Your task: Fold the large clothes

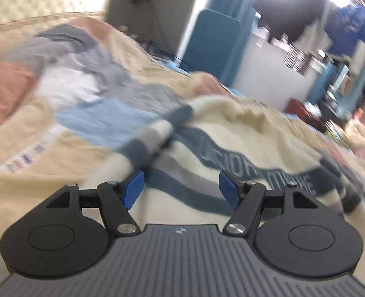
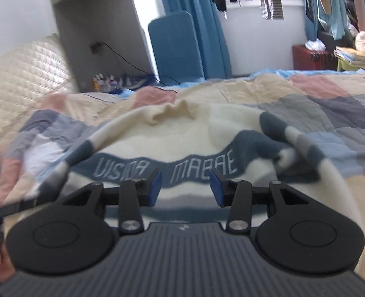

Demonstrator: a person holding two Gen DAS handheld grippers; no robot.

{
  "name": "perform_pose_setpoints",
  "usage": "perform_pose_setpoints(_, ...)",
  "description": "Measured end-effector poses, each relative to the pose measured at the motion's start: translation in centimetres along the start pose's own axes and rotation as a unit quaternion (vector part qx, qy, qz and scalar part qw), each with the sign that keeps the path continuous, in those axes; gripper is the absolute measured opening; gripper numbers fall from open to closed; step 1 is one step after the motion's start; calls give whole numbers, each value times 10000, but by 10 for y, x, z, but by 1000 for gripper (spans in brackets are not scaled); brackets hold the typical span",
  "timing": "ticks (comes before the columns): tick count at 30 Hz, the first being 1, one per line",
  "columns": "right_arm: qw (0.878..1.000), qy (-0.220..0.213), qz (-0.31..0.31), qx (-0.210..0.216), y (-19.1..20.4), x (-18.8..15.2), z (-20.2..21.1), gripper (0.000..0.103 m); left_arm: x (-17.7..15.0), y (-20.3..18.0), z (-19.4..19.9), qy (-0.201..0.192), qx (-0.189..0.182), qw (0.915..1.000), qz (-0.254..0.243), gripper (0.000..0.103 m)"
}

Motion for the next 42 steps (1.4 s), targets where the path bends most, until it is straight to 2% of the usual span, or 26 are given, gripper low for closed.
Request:
perform_pose_setpoints(3, 9996, 104, -22, 268, 3, -17, 14, 47, 1, 19, 14, -89, 297, 9993, 190, 72)
perform_pose_setpoints(5, 9996, 173, -1, 223, 3, -27, 19, 47, 2, 33, 15, 22, 550, 9980, 307, 72)
perform_pose_setpoints(8, 9997, 220, 69, -44, -1, -33, 18, 48, -7, 56, 4, 621, 970, 9907, 725, 72)
perform_pose_setpoints(10, 9997, 206, 33, -122, -5, -38, 17, 57, -15, 64, -4, 905, 1122, 9861, 823, 72)
perform_pose_setpoints(12, 9997, 228, -94, -69, -11, -40, 15, 74, -22, 68, -19, 1198, 1329, 9811, 733, 72)
perform_pose_setpoints(14, 9994, 210, -276, -69, -20, -40, 13, 82, -26, 73, -31, 1366, 1661, 9744, 653, 72)
perform_pose_setpoints(15, 9991, 218, -351, -69, -25, -40, 11, 82, -27, 77, -36, 1414, 1745, 9720, 692, 69)
perform_pose_setpoints(16, 9989, 236, -403, -48, -28, -40, 10, 82, -27, 81, -42, 1461, 1746, 9708, 762, 57)
perform_pose_setpoints(17, 9987, 259, -446, -17, -30, -41, 7, 82, -28, 83, -48, 1557, 1647, 9703, 847, 50)
perform_pose_setpoints(19, 9982, 295, -525, 21, -34, -42, 3, 82, -31, 82, -58, 1716, 1410, 9702, 970, 21)
perform_pose_setpoints(20, 9979, 310, -567, 47, -36, -41, 1, 82, -30, 80, -60, 1759, 1392, 9702, 914, 17)
perform_pose_setpoints(21, 9976, 312, -609, 75, -37, -40, -2, 82, -26, 78, -60, 1770, 1421, 9702, 849, 11)
perform_pose_setpoints(23, 9969, 345, -695, 105, -40, -37, -7, 82, -14, 78, -54, 1628, 1511, 9723, 723, 9)
perform_pose_setpoints(26, 9956, 304, -871, 145, -45, -33, -12, 82, 8, 95, -49, 1536, 1732, 9694, 817, 8)
perform_pose_setpoints(30, 9954, 278, -910, 74, -49, -28, -20, 82, 57, 123, -36, 1234, 2337, 9610, 813, 8)
perform_pose_setpoints(33, 9960, 259, -850, -57, -50, -24, -32, 82, 103, 139, -28, 746, 2904, 9512, 735, 8)
perform_pose_setpoints(35, 9969, 244, -743, -108, -48, -20, -41, 82, 125, 149, -36, 617, 3198, 9432, 661, 8)
perform_pose_setpoints(39, 9989, 75, -365, -286, -50, -6, -55, 82, 129, 167, -84, 946, 3245, 9378, 789, 8)
perform_pose_setpoints(42, 9976, 27, -269, -634, -63, 6, -64, 82, 121, 183, -110, 951, 3112, 9399, 1039, 9)
Point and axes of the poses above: each gripper's, at about its wrist camera, not at the fingertips, and z roughly against the way its jaws point, y to its left, x to its top, the point moved 8 cm from there along -z, roughly the way its jaws point, and after that the axes turned 15 degrees about y, right-handed, at the moved point
